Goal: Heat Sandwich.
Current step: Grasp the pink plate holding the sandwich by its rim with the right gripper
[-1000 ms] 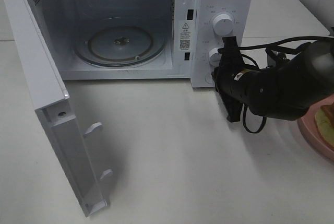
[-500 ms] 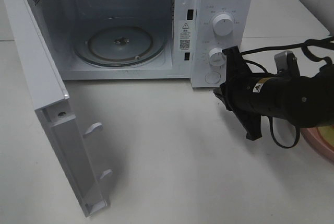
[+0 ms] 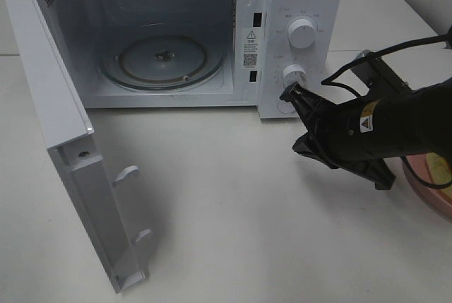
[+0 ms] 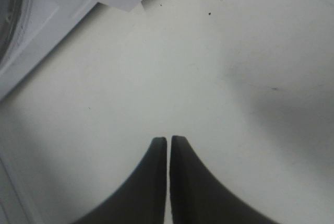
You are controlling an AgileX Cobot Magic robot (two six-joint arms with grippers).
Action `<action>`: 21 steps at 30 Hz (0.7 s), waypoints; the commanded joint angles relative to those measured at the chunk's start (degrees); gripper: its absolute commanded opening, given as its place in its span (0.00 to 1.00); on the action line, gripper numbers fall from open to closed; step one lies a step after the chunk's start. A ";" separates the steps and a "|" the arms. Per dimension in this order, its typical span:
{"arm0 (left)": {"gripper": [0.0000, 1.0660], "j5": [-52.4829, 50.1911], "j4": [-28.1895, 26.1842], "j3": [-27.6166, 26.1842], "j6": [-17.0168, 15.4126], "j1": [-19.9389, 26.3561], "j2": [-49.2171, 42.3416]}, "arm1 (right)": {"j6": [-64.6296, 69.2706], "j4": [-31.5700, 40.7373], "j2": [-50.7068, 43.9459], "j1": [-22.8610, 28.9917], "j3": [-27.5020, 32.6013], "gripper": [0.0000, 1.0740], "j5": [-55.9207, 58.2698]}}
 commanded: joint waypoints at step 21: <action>0.94 -0.52 -0.46 0.00 0.00 -0.34 -1.09 | -53.97 -5.33 -5.96 -0.29 -10.03 0.15 42.46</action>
